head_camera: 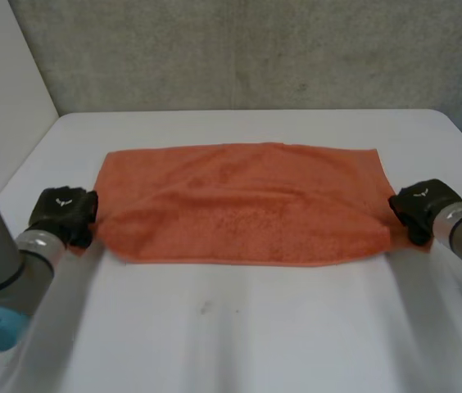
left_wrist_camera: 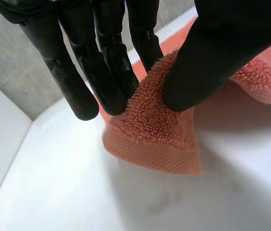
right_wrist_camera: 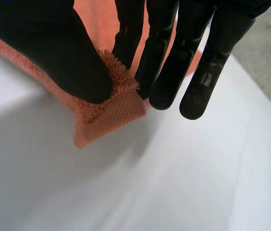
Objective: Fold the laundry
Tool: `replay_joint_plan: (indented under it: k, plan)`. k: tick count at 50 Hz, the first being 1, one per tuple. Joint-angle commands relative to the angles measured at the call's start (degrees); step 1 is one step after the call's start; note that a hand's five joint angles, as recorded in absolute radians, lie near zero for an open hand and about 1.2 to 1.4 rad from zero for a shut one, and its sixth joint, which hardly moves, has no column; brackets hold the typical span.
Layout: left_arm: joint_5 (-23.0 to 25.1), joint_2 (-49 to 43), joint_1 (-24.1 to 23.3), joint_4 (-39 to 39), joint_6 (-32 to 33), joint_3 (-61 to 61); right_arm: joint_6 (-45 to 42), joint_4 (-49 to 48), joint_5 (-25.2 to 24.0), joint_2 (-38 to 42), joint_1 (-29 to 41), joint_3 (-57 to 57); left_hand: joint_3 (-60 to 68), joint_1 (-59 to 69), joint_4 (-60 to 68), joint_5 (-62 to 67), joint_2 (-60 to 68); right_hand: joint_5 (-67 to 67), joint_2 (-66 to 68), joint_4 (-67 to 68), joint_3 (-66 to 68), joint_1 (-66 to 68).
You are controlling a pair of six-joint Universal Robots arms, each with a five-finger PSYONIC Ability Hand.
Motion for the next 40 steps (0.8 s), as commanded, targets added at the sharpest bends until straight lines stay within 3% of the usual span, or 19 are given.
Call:
replay_joint_plan:
  k: [1, 3, 7, 11, 17, 18, 24, 26, 32, 40]
  plan:
    - [0.1, 13.6, 2.2, -19.2, 5.3, -4.9, -12.2, 16.6, 1.2, -8.7, -3.7, 4.1, 11.6, 16.5, 11.5, 15.1, 11.3, 13.3, 12.5, 11.7, 12.1, 24.7]
    - [0.2, 17.1, 2.8, -25.3, 7.5, -5.8, -16.6, 20.8, 1.8, -11.0, -6.4, 6.4, 11.6, 16.5, 11.5, 15.1, 11.3, 13.3, 12.5, 11.7, 12.1, 24.7]
    - [1.0, 20.8, 3.7, -30.3, 10.1, -6.8, -21.8, 24.2, 1.4, -13.1, -8.7, 8.5, 11.6, 16.5, 11.5, 15.1, 11.3, 13.3, 12.5, 11.7, 12.1, 24.7]
    - [2.6, 21.5, 3.8, -30.2, 10.9, -7.0, -22.7, 23.6, 1.2, -13.2, -8.9, 8.5, 11.6, 16.5, 11.5, 15.1, 11.3, 13.3, 12.5, 11.7, 12.1, 24.7]
    - [4.5, 19.7, 4.1, -25.8, 10.8, -5.2, -21.1, 15.3, 0.9, -11.5, -8.3, 6.6, 11.6, 16.5, 11.5, 15.1, 11.3, 13.3, 12.5, 11.7, 12.1, 24.7]
    - [4.1, 14.4, 3.1, -19.9, 10.9, -2.2, -18.3, 10.5, 0.9, -8.0, -8.2, 4.8, 11.6, 16.5, 11.5, 15.1, 11.3, 13.3, 12.5, 11.7, 12.1, 24.7]
    - [3.6, 3.2, 0.4, -10.8, 10.6, 6.1, -12.1, 4.3, 1.3, -2.2, -7.1, -0.6, 11.6, 16.5, 11.5, 15.1, 11.3, 13.3, 12.5, 11.7, 12.1, 24.7]
    - [3.4, -1.8, -0.6, -8.5, 10.8, 10.4, -6.4, 1.0, 1.2, 2.7, -4.5, -6.3, 11.6, 16.5, 11.5, 15.1, 11.3, 13.3, 12.5, 11.7, 12.1, 24.7]
    - [2.5, -11.3, -2.8, -4.9, 10.8, 20.0, -2.5, -0.7, 2.2, 10.3, -2.9, -14.2, 11.6, 16.5, 11.5, 15.1, 11.3, 13.3, 12.5, 11.7, 12.1, 24.7]
    - [2.2, -21.1, -3.7, -3.7, 10.9, 30.6, -0.7, -2.0, 9.9, 20.0, 0.6, -26.6, 11.6, 16.5, 11.5, 15.1, 11.3, 13.3, 12.5, 11.7, 12.1, 24.7]
